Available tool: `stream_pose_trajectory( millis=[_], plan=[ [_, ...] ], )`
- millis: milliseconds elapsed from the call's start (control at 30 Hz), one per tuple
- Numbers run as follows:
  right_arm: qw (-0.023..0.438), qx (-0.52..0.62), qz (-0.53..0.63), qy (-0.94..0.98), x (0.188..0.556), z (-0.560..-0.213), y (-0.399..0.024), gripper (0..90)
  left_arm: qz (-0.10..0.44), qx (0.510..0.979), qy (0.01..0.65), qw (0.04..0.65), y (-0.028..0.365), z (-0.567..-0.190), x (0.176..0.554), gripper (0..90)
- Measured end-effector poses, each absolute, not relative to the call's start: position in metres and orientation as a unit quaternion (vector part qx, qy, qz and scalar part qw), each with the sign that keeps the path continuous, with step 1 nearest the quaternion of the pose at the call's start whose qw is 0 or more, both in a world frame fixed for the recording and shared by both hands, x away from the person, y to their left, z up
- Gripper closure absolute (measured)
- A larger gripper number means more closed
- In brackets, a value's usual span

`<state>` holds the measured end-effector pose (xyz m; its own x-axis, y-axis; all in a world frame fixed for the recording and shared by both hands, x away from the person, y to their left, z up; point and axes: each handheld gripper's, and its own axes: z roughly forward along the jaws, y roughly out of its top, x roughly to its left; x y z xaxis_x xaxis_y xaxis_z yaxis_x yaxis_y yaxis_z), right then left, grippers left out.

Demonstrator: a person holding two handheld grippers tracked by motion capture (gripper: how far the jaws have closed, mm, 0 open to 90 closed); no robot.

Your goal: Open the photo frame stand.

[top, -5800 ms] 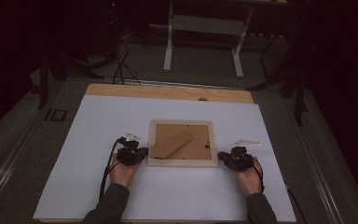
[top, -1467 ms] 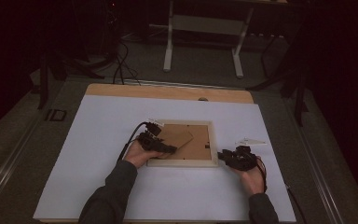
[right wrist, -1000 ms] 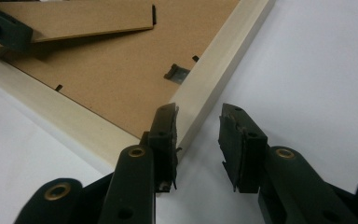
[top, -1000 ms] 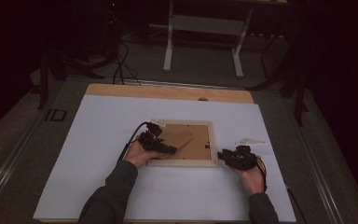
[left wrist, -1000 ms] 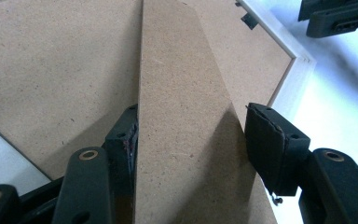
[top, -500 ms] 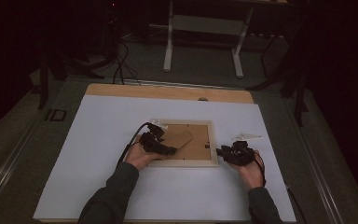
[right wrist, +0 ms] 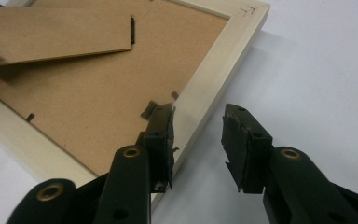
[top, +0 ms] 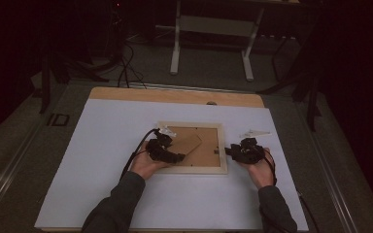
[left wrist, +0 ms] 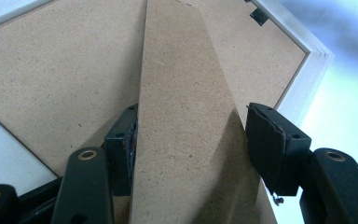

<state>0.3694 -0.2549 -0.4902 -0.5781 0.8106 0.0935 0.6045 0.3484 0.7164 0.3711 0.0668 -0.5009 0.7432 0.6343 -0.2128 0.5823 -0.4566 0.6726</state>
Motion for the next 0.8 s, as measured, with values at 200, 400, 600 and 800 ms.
stream_pose_trajectory(
  millis=[200, 400, 600, 800],
  plan=[
    [0.147, 0.446, 0.357, 0.808, 0.376, -0.486, -0.253, 59.3, 0.055, 0.855, 0.347, 0.382, 0.065, -0.497, 0.365, 41.8],
    [0.149, 0.455, 0.352, 0.804, 0.383, -0.483, -0.254, 56.6, 0.066, 0.854, 0.344, 0.386, 0.065, -0.496, 0.361, 41.8],
    [0.134, 0.470, 0.362, 0.794, 0.392, -0.482, -0.257, 57.2, 0.080, 0.853, 0.338, 0.389, 0.064, -0.495, 0.357, 41.7],
    [0.124, 0.474, 0.365, 0.792, 0.398, -0.480, -0.253, 57.7, 0.094, 0.854, 0.332, 0.390, 0.063, -0.494, 0.352, 41.7]
  ],
)
